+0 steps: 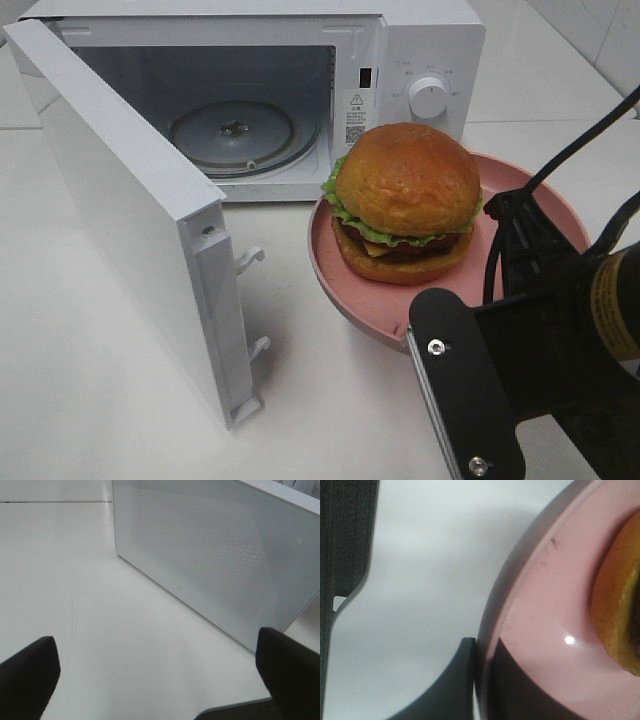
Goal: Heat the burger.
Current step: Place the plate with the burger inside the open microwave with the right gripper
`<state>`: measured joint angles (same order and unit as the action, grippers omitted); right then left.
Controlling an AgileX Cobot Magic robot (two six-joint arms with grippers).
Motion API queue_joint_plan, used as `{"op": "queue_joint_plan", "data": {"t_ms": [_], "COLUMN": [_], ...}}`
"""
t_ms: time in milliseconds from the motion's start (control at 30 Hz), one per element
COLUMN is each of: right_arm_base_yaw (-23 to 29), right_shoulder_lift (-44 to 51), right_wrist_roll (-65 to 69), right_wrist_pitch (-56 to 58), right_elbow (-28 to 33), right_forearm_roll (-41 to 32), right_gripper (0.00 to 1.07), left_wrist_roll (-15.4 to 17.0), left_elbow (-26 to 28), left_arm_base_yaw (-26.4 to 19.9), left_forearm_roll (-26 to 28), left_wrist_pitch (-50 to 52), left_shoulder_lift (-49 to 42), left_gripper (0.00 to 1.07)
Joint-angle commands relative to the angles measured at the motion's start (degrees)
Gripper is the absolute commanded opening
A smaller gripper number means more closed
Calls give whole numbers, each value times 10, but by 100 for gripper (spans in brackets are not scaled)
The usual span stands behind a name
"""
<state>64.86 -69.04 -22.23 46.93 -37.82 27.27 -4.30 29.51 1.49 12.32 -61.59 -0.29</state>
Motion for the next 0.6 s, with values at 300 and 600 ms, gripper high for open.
{"op": "queue_joint_plan", "data": {"t_ms": [300,600], "right_arm_base_yaw": [-101,-186], "right_shoulder_lift": [7,7], "right_wrist_roll": [-182,-355], "right_wrist_pitch": [-92,-137], "right_elbow": [-1,-1], "right_forearm_roll": [-8,-73], "right_gripper": [0,0], "left_wrist_roll": [-2,-2], "left_elbow": [1,1], "left_arm_base_yaw": [1,1], "left_forearm_roll": [2,2], "left_wrist_pitch": [5,5], "left_shoulder_lift": [-9,-9], "left_gripper": [100,100]}}
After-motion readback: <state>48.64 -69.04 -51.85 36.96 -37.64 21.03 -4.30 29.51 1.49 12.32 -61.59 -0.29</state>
